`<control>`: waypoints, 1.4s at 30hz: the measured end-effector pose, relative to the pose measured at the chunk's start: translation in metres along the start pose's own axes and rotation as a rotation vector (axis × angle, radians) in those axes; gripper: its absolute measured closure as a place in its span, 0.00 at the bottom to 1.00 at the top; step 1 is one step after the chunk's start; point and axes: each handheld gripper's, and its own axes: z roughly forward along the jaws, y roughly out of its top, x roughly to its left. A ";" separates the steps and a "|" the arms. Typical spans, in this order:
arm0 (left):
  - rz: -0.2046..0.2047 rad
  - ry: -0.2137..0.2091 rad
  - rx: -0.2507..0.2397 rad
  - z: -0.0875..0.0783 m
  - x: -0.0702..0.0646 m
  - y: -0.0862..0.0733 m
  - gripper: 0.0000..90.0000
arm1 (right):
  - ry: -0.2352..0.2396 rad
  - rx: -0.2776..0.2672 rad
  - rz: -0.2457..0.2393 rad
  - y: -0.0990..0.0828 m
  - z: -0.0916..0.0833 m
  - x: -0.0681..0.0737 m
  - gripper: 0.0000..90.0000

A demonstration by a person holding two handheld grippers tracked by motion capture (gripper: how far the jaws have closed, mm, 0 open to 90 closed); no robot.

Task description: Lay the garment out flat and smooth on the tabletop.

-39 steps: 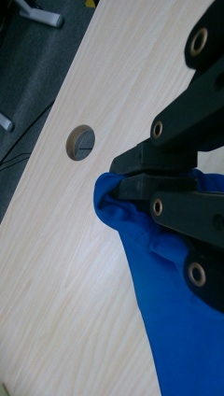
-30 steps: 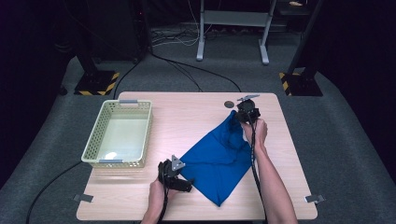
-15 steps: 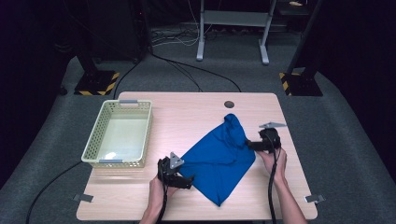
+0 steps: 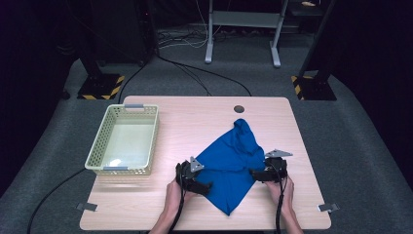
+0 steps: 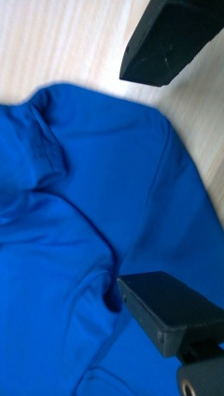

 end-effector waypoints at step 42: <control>0.010 0.016 -0.016 -0.023 -0.009 -0.021 0.00 | 0.000 -0.030 -0.082 -0.018 -0.008 0.021 0.00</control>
